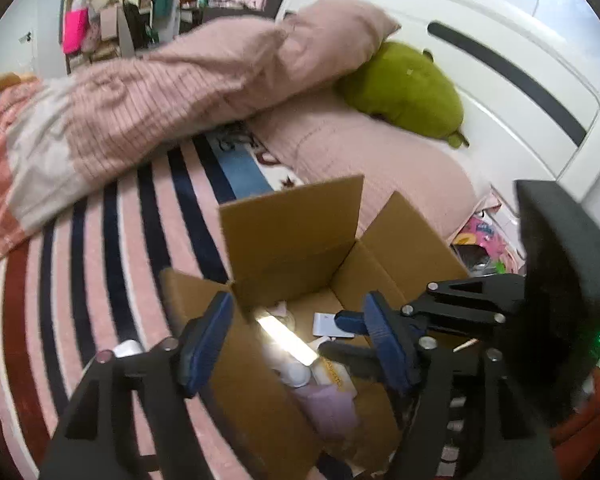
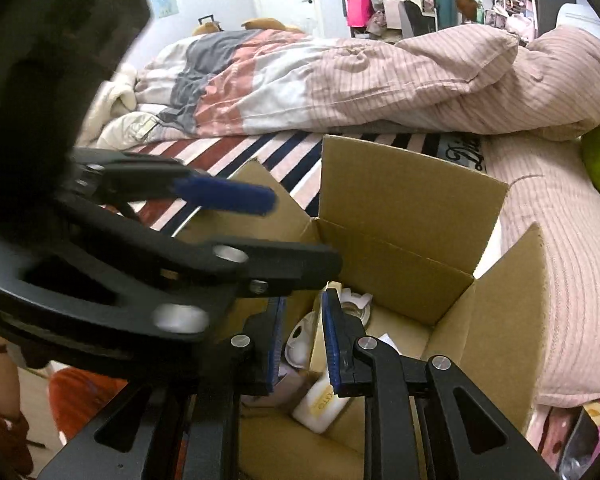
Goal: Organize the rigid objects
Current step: 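Move the right gripper back to the white earbud case, then grasp the white earbud case with the right gripper and lift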
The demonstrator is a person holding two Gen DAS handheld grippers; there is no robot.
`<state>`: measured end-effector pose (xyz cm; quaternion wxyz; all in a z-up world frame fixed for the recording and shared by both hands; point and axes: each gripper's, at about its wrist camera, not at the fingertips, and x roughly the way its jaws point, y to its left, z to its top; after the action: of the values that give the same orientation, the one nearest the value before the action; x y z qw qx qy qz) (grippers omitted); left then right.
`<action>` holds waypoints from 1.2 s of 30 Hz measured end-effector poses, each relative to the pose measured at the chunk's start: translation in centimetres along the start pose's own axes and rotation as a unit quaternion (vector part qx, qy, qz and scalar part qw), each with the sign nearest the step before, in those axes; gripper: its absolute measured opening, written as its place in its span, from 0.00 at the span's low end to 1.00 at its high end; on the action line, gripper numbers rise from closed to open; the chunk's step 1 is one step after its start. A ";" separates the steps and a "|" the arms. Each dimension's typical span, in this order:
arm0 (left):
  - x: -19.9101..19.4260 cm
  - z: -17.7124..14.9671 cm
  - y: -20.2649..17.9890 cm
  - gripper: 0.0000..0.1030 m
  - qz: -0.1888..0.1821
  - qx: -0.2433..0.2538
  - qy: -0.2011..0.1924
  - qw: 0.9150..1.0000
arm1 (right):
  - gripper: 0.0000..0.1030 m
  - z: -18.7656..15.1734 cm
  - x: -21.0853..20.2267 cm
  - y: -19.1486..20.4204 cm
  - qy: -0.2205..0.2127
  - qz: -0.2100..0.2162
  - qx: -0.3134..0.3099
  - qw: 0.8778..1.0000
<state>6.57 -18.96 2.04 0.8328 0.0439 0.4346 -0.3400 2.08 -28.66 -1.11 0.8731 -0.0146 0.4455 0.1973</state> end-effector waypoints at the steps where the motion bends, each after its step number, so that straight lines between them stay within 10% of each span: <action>1: -1.1 -0.3 0.3 0.68 0.012 0.001 -0.009 1.000 | 0.14 0.1 -0.2 0.1 -0.004 -0.002 0.002 1.000; 11: -10.0 -6.5 8.1 0.71 0.110 -0.051 -0.078 0.990 | 0.26 2.2 -1.0 7.7 -0.060 0.059 -0.066 0.994; 19: -11.6 -14.4 16.8 0.71 0.158 -0.123 -0.076 0.977 | 0.28 3.0 6.1 16.3 -0.003 0.092 -0.123 0.988; 26: -9.9 -18.1 20.4 0.71 0.154 -0.148 -0.072 0.974 | 0.56 2.7 14.0 17.0 0.049 0.036 -0.093 0.994; 36: -8.2 -20.1 22.9 0.71 0.137 -0.165 -0.065 0.975 | 0.52 3.2 22.1 12.0 0.041 -0.082 0.005 0.996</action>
<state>3.28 10.28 -9.28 0.8937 -0.0570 0.4195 -0.1484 11.90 -9.65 -14.75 0.8675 -0.0549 0.4789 0.1225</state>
